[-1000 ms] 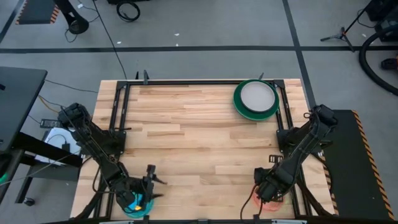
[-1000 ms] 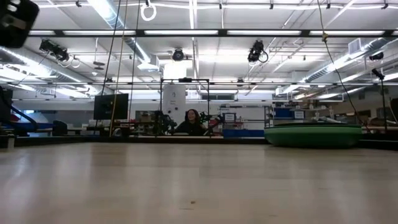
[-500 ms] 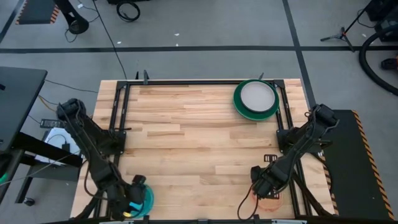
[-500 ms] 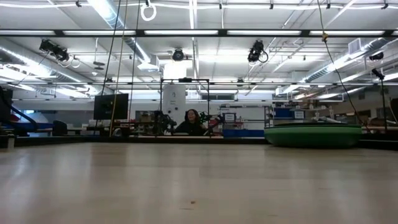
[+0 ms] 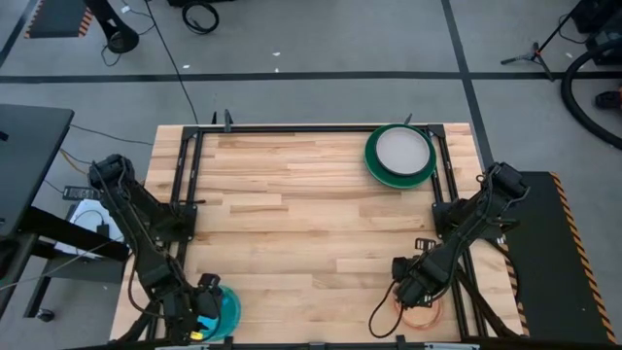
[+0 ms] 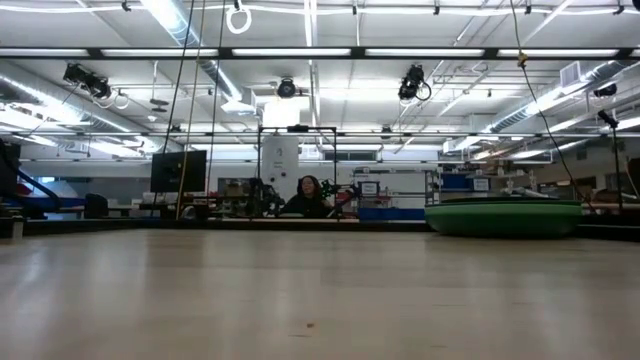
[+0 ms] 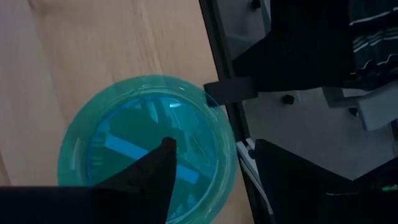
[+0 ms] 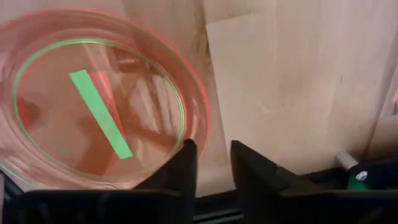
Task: Stack plastic plates
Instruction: Stack the light green plate on top of the pink plate, then stack the blue plate on top of the light green plate
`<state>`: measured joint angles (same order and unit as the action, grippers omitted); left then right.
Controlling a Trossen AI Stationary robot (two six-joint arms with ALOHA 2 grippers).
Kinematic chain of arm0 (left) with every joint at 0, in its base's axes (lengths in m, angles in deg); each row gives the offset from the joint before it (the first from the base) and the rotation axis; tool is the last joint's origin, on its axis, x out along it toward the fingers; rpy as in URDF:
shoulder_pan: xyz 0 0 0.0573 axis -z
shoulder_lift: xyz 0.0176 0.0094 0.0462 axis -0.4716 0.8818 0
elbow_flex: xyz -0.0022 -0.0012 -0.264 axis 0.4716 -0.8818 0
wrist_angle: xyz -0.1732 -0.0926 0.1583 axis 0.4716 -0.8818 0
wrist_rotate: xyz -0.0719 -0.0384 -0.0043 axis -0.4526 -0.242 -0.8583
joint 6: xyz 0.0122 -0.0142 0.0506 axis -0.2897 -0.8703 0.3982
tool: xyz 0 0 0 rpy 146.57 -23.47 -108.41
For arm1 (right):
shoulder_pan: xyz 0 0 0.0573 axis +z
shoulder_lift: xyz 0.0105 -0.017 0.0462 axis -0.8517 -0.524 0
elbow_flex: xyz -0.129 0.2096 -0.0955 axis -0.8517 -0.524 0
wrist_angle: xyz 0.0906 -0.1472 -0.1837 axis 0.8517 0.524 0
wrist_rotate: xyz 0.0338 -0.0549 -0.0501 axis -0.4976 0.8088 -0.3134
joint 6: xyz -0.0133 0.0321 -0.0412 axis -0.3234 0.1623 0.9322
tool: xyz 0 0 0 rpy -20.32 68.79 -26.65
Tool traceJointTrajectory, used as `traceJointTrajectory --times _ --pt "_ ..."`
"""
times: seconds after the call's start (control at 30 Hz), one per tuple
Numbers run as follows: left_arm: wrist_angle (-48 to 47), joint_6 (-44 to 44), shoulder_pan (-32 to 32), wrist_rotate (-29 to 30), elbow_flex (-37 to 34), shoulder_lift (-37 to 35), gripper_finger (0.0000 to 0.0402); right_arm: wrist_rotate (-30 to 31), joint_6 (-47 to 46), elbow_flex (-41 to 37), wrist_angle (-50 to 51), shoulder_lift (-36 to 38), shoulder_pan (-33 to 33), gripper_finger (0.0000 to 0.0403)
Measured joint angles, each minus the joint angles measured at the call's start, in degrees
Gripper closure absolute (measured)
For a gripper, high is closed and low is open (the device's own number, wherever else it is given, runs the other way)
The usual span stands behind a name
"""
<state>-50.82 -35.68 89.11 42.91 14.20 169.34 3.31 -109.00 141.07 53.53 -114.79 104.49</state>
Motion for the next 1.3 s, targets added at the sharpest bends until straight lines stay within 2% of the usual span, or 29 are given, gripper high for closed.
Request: traceJointTrajectory --times 0.13,0.27,0.4,0.6,0.7,1.0,1.3 --pt "-0.27 0.08 0.04 0.0 0.0 0.0 0.018 -2.55 -2.61 0.21 1.08 0.0 0.0 0.0244" --pt "-1.52 -1.63 0.4 0.98 -0.31 0.0 0.018 -1.83 -7.64 2.63 3.66 0.0 -0.2 0.0209" --pt "-2.95 -6.99 1.84 1.04 -2.59 0.0 0.018 7.19 -14.53 5.65 3.68 0.0 -0.03 0.0203" --pt "-5.84 -15.34 1.61 1.36 -7.13 0.0 0.0179 23.76 -14.75 8.26 -0.01 0.0 0.33 0.0206" --pt "-7.88 -16.94 0.75 1.34 -9.98 0.0 0.017 27.58 -14.71 8.22 -1.37 0.0 0.19 0.0206" --pt "-8.4 -17.18 -2.46 1.34 -12.39 -2.06 0.0117 27.72 -14.69 8.2 -1.98 0.0 -0.1 0.0206" --pt "-8.06 -22.44 -2.88 -0.83 -13.87 -1.44 0.0126 29.01 -15.72 8.17 -2.55 0.0 -0.04 0.0207"
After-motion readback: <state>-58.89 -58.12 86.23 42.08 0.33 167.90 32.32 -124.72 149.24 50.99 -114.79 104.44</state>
